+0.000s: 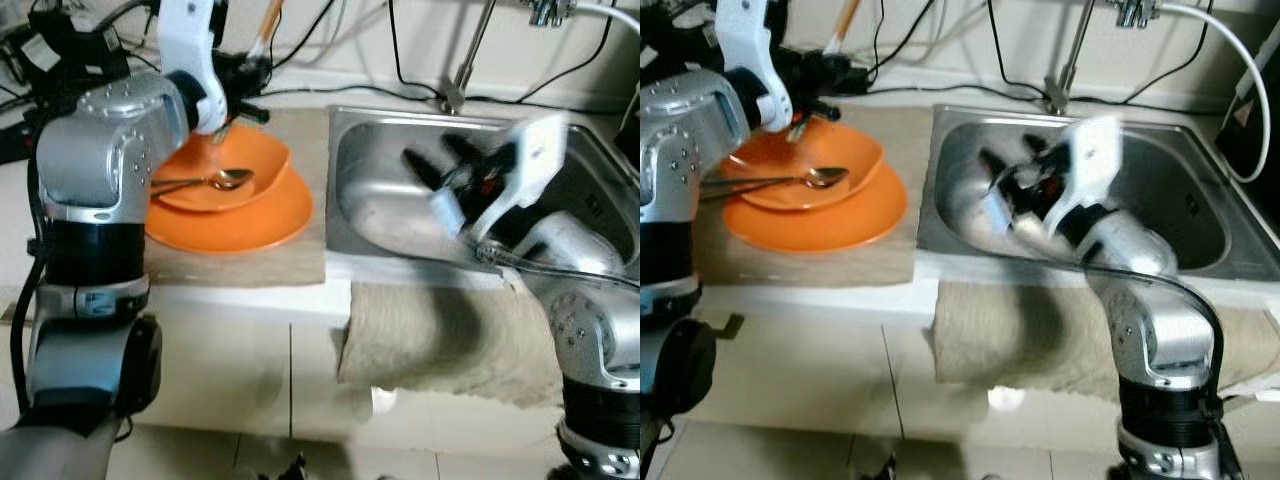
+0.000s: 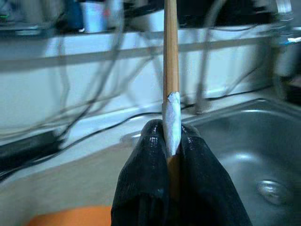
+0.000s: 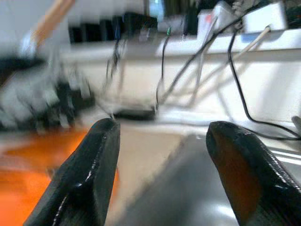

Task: Kitchen organization

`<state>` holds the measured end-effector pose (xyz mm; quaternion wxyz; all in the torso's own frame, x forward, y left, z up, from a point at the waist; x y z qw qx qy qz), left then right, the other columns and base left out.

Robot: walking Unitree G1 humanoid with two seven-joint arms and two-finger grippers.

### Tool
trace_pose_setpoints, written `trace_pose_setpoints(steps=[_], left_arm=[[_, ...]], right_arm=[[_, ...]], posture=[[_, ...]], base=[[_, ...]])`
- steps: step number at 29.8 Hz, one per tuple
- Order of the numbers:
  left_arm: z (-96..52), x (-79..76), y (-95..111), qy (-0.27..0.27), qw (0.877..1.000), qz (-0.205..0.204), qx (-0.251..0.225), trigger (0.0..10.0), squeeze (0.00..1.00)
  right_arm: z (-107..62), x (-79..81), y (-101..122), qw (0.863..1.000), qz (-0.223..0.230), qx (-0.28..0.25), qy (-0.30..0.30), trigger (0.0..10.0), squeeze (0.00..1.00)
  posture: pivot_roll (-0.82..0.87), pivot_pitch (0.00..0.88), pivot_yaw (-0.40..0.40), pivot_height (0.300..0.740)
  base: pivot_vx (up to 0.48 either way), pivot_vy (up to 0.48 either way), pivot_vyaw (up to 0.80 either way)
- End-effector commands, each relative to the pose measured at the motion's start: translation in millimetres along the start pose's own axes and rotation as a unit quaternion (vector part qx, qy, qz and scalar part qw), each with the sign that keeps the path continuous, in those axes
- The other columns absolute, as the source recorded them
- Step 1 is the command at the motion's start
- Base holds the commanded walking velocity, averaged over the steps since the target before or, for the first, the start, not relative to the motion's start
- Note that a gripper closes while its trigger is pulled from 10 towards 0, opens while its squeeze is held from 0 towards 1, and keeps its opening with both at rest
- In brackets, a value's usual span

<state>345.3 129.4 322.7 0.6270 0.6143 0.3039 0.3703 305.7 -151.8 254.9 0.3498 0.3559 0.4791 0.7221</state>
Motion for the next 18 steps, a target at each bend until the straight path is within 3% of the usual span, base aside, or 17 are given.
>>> trace_pose_setpoints(steps=[1, 2, 3, 4, 9, 15, 17, 18], left_arm=[[1.0, -19.5, -7.4, -0.053, 0.998, -0.023, 0.008, 7.7, 0.0], [-0.2, -25.5, -9.8, -0.072, 0.997, -0.032, 0.004, 8.0, 0.0], [-3.9, -36.3, -14.8, -0.105, 0.994, -0.028, 0.0, 9.8, 0.0], [-5.8, -41.7, -18.2, -0.12, 0.992, -0.04, 0.004, 10.0, 0.0], [-11.3, -55.2, -24.1, -0.159, 0.984, -0.081, 0.002, 10.0, 0.0], [-19.7, -66.2, -28.3, -0.202, 0.973, -0.111, -0.001, 10.0, 0.0], [-24.3, -71.2, -32.5, -0.229, 0.965, -0.127, 0.009, 10.0, 0.0], [-26.2, -73.4, -34.2, -0.243, 0.961, -0.131, 0.013, 10.0, 0.0]], right_arm=[[0.6, 3.8, 0.4, 0.997, 0.073, -0.01, 0.024, 10.0, 1.0], [1.0, 8.2, 0.8, 0.995, 0.09, -0.015, 0.042, 10.0, 1.0], [1.2, 19.2, 2.8, 0.991, 0.105, -0.023, 0.085, 10.0, 1.0], [0.4, 27.1, 4.4, 0.985, 0.12, -0.026, 0.117, 10.0, 1.0], [-3.1, 43.8, 16.0, 0.961, 0.184, -0.057, 0.197, 10.0, 1.0], [-3.0, 35.0, 22.5, 0.959, 0.209, -0.065, 0.18, 10.0, 1.0], [-3.8, 33.8, 22.8, 0.962, 0.201, -0.058, 0.178, 10.0, 0.0], [-3.9, 33.2, 23.2, 0.962, 0.201, -0.057, 0.177, 10.0, 0.0]], posture=[[-0.03, 0.0, -0.02, 0.74], [-0.03, 0.0, -0.023, 0.74], [-0.03, 0.0, -0.023, 0.74], [-0.03, 0.0, -0.023, 0.74], [-0.02, 0.0, -0.032, 0.74], [-0.03, 0.0, -0.032, 0.74], [-0.03, 0.0, -0.031, 0.74], [-0.03, 0.0, -0.031, 0.74]], base=[[0.0, 0.0, 0.0], [0.0, 0.0, 0.0], [0.0, 0.0, 0.0], [0.0, 0.0, 0.0], [0.0, 0.0, 0.0], [0.0, 0.0, 0.0], [0.0, 0.0, 0.0], [0.0, 0.0, 0.0]])
Point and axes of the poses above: a point about 5 cm out from each wrist's last joint towards the gripper, its own z axis pointing out of the wrist towards the gripper, its own y axis along the axis of the wrist's last joint, x = y × z, the point moved 1 cm from there along z, pointing out of the wrist towards the gripper, and after that the axes turned 2 degrees about -z, right-handed, at the moved point
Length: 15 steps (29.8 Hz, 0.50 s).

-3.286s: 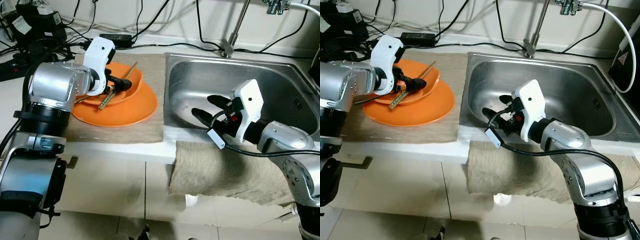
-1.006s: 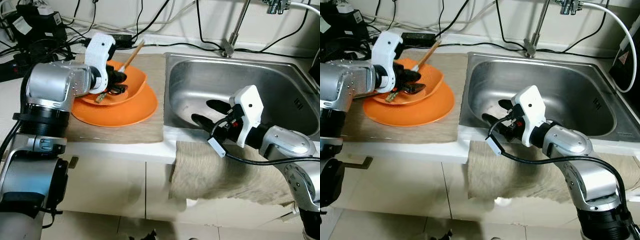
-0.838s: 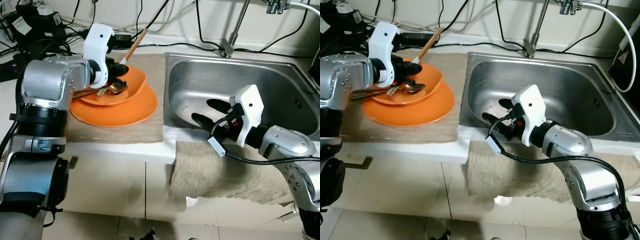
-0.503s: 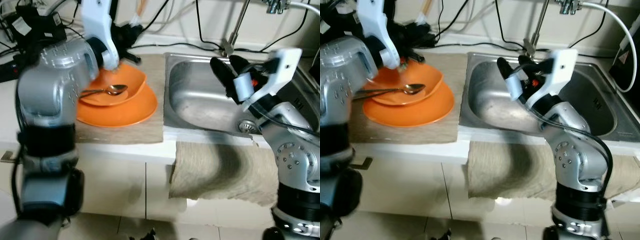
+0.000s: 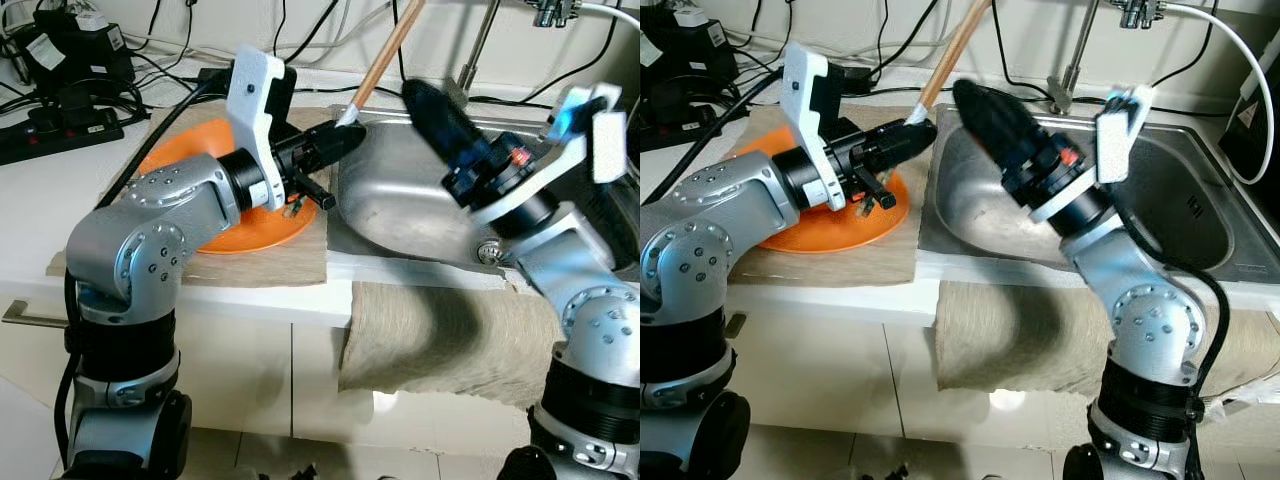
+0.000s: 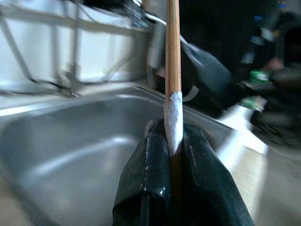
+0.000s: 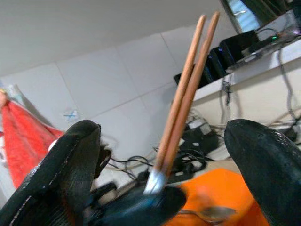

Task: Kitchen organization

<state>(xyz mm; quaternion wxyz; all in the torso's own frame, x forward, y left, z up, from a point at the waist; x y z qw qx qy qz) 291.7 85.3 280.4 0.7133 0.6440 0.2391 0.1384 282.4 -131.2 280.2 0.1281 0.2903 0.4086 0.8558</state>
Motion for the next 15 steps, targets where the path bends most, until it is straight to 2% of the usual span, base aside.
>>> trace_pose_setpoints(steps=[1, 8, 9, 10, 11, 15], left_arm=[[-2.1, -8.9, -3.8, -0.042, 0.999, -0.018, 0.011, 10.0, 0.0], [-5.4, -21.3, -13.9, -0.086, 0.995, -0.032, 0.038, 10.0, 0.0], [-5.8, -21.8, -14.2, -0.087, 0.995, -0.032, 0.04, 10.0, 0.0], [-6.0, -21.3, -14.4, -0.086, 0.995, -0.033, 0.04, 10.0, 0.0], [-6.3, -20.5, -14.4, -0.084, 0.995, -0.033, 0.042, 10.0, 0.0], [-6.9, -19.4, -14.1, -0.081, 0.995, -0.033, 0.043, 10.0, 0.0]], right_arm=[[-0.5, 0.7, 2.3, 1.0, 0.004, 0.002, -0.001, 10.0, 0.0], [-0.6, 2.6, 3.4, 1.0, 0.017, 0.003, 0.0, 10.0, 0.0], [-0.5, 3.4, 3.5, 1.0, 0.021, 0.002, 0.004, 7.0, 0.0], [-0.3, 4.1, 3.6, 1.0, 0.026, 0.001, 0.007, 1.3, 0.0], [-0.4, 4.7, 3.9, 1.0, 0.029, 0.0, 0.009, 0.0, 0.0], [-0.9, 5.8, 4.6, 0.999, 0.034, -0.002, 0.014, 0.0, 0.0]], posture=[[-0.03, 0.0, -0.029, 0.74], [-0.03, 0.0, -0.026, 0.74], [-0.03, 0.0, -0.025, 0.74], [-0.03, 0.0, -0.025, 0.74], [-0.03, 0.0, -0.026, 0.74], [-0.03, 0.0, -0.025, 0.74]], base=[[0.0, 0.0, 0.0], [0.0, 0.0, 0.0], [0.0, 0.0, 0.0], [0.0, 0.0, 0.0], [0.0, 0.0, 0.0], [0.0, 0.0, 0.0]])
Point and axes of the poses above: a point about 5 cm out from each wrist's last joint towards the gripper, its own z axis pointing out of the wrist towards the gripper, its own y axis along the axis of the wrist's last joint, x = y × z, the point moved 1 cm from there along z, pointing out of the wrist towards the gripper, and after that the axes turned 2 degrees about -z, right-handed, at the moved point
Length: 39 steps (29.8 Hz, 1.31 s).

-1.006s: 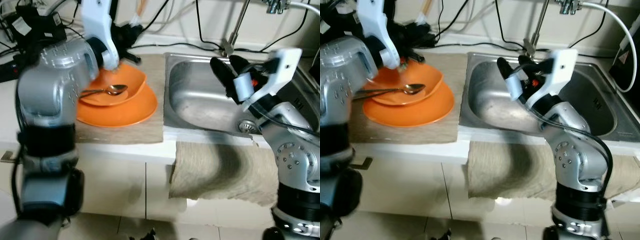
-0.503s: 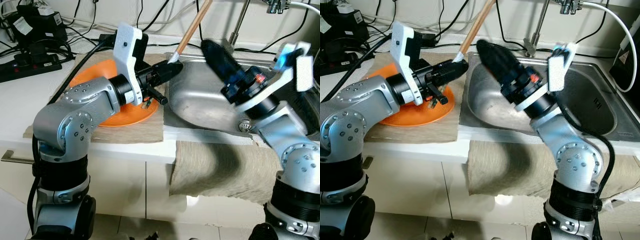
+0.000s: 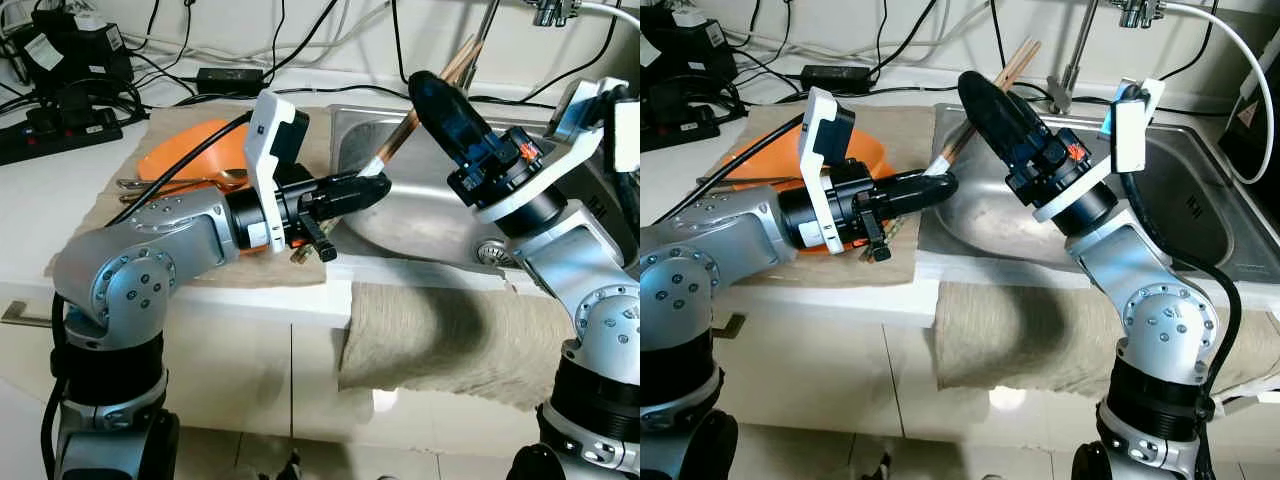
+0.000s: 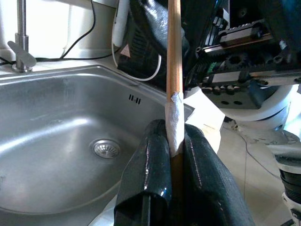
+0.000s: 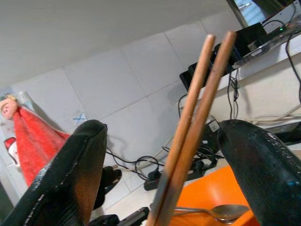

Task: Kitchen organization

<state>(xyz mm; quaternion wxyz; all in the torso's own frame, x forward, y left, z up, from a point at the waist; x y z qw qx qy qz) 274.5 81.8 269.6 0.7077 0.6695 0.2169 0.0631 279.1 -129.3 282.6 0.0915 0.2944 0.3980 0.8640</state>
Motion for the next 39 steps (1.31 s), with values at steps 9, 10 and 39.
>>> trace_pose_setpoints(steps=[9, 10, 39], left_arm=[[-0.3, -2.9, 0.0, -0.012, 1.0, -0.006, 0.007, 10.0, 0.0], [-0.3, -2.9, 0.0, -0.012, 1.0, -0.006, 0.007, 10.0, 0.0], [3.5, -5.8, -2.4, -0.022, 1.0, -0.005, 0.022, 10.0, 0.0]], right_arm=[[-3.0, 7.5, 3.1, 0.999, 0.012, 0.003, 0.03, 0.0, 0.0], [-3.0, 7.5, 3.1, 0.999, 0.012, 0.003, 0.03, 0.0, 0.0], [-9.4, 12.6, 3.2, 0.998, 0.015, 0.009, 0.054, 0.0, 0.0]], posture=[[-0.03, 0.0, -0.025, 0.74], [-0.03, 0.0, -0.025, 0.74], [-0.03, 0.0, -0.023, 0.74]], base=[[0.0, 0.0, 0.0], [0.0, 0.0, 0.0], [0.0, 0.0, 0.0]])
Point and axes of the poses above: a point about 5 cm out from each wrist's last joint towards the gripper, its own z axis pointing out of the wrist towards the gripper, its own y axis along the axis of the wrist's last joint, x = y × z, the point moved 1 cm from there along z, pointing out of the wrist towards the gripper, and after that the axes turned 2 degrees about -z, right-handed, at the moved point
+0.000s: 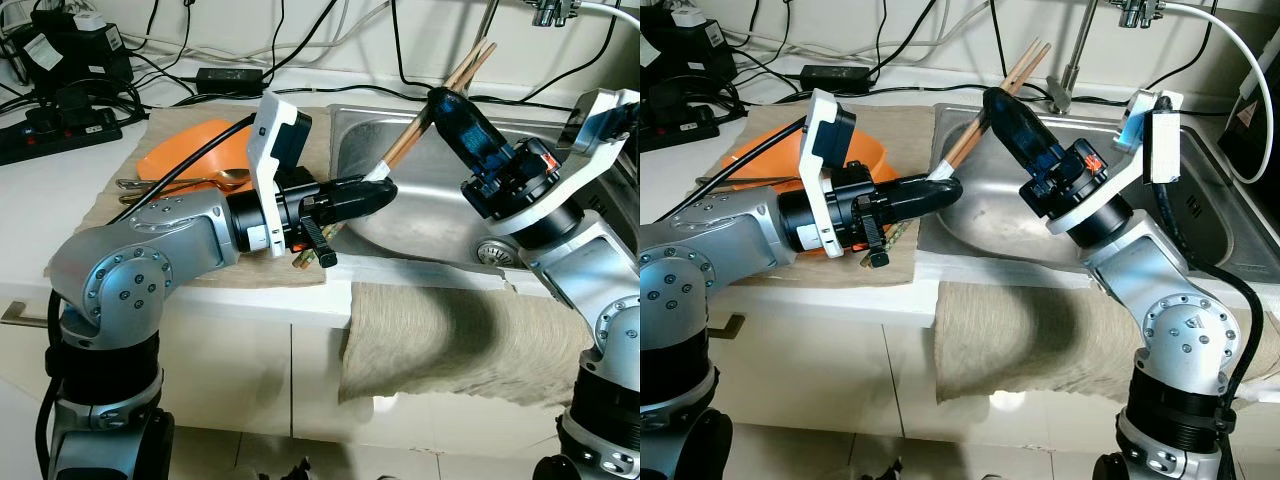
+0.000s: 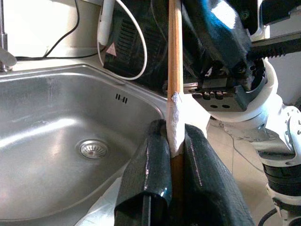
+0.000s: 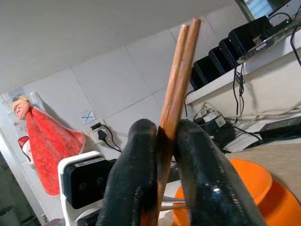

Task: Kitchen organization

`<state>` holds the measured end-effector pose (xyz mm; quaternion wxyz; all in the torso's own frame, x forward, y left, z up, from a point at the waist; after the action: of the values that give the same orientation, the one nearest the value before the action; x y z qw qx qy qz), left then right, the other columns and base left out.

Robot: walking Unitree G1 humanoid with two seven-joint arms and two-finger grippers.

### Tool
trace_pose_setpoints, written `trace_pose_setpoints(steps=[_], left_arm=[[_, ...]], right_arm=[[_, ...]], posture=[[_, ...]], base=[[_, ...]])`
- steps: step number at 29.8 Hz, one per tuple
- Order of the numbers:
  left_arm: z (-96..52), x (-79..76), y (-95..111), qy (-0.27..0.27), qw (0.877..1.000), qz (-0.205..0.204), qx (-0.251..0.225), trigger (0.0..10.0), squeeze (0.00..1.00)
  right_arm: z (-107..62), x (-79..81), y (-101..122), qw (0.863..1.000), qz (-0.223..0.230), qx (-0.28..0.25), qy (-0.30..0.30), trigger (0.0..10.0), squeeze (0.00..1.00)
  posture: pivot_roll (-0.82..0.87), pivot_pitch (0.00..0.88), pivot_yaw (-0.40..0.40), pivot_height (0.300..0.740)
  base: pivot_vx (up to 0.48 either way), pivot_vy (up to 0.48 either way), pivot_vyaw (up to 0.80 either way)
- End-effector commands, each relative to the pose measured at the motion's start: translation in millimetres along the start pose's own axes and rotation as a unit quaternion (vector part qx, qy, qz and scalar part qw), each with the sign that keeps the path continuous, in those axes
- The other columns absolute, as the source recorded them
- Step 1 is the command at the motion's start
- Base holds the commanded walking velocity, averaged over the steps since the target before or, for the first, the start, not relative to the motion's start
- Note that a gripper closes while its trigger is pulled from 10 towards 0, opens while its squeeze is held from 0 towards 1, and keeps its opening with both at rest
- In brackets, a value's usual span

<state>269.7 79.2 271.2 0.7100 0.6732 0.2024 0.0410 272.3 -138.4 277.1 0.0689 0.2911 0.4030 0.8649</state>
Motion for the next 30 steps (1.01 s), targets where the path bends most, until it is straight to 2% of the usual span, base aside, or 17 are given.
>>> trace_pose_setpoints(steps=[1, 4, 13, 14, 15, 23, 24, 28, 29, 30], left_arm=[[3.7, -1.6, -3.3, -0.002, 1.0, 0.0, 0.02, 10.0, 0.0], [5.4, -6.4, -4.2, -0.017, 1.0, 0.002, 0.026, 10.0, 0.0], [6.3, -6.2, -3.0, -0.018, 0.999, 0.007, 0.028, 10.0, 0.0], [6.4, -5.9, -2.7, -0.018, 0.999, 0.008, 0.028, 10.0, 0.0], [6.5, -5.9, -2.5, -0.019, 0.999, 0.009, 0.028, 10.0, 0.0], [7.8, -8.4, -2.0, -0.027, 0.999, 0.013, 0.028, 10.0, 0.0], [8.3, -9.6, -2.0, -0.03, 0.999, 0.013, 0.028, 10.0, 0.0], [9.2, -11.5, -2.7, -0.036, 0.999, 0.015, 0.03, 10.0, 0.0], [9.2, -11.0, -2.6, -0.035, 0.999, 0.016, 0.03, 10.0, 0.0], [9.3, -10.4, -2.6, -0.033, 0.999, 0.016, 0.03, 10.0, 0.0]], right_arm=[[3.6, 12.8, 1.3, 0.999, -0.004, 0.001, 0.041, 0.0, 0.0], [4.2, 12.4, 1.7, 0.999, -0.006, 0.001, 0.038, 0.0, 0.0], [4.8, 10.7, 1.3, 0.999, -0.015, 0.004, 0.029, 0.0, 0.0], [5.0, 7.6, 1.1, 1.0, -0.016, 0.004, 0.015, 10.0, 0.81], [5.1, 7.1, 0.9, 1.0, -0.014, 0.005, 0.013, 10.0, 1.0], [6.0, 4.2, 0.2, 1.0, -0.02, 0.013, 0.0, 10.0, 1.0], [6.0, 3.4, 0.1, 1.0, -0.022, 0.015, -0.006, 10.0, 0.0], [7.9, 3.4, -0.4, 1.0, -0.021, 0.016, -0.006, 10.0, 0.0], [8.4, 3.7, -0.5, 1.0, -0.019, 0.016, -0.003, 8.6, 0.0], [8.9, 4.0, -0.7, 1.0, -0.018, 0.015, -0.002, 3.6, 0.0]], posture=[[-0.03, 0.0, -0.022, 0.74], [-0.03, 0.0, -0.021, 0.74], [-0.03, 0.0, -0.019, 0.74], [-0.03, 0.0, -0.018, 0.74], [-0.03, 0.0, -0.018, 0.74], [-0.03, 0.0, -0.017, 0.74], [-0.03, 0.0, -0.016, 0.74], [-0.03, 0.0, -0.015, 0.74], [-0.03, 0.0, -0.015, 0.74], [-0.03, 0.0, -0.015, 0.74]], base=[[0.0, 0.0, 0.0], [0.0, 0.0, 0.0], [0.0, 0.0, 0.0], [0.0, 0.0, 0.0], [0.0, 0.0, 0.0], [0.0, 0.0, 0.0], [0.0, 0.0, 0.0], [0.0, 0.0, 0.0], [0.0, 0.0, 0.0], [0.0, 0.0, 0.0]])
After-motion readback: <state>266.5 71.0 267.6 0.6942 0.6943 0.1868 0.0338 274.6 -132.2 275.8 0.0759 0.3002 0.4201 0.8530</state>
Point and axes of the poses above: a point about 5 cm out from each wrist's last joint towards the gripper, its own z axis pointing out of the wrist towards the gripper, its own y axis along the axis of the wrist's last joint, x = y × z, the point moved 1 cm from there along z, pointing out of the wrist towards the gripper, and after that the axes turned 2 degrees about -z, right-handed, at the moved point
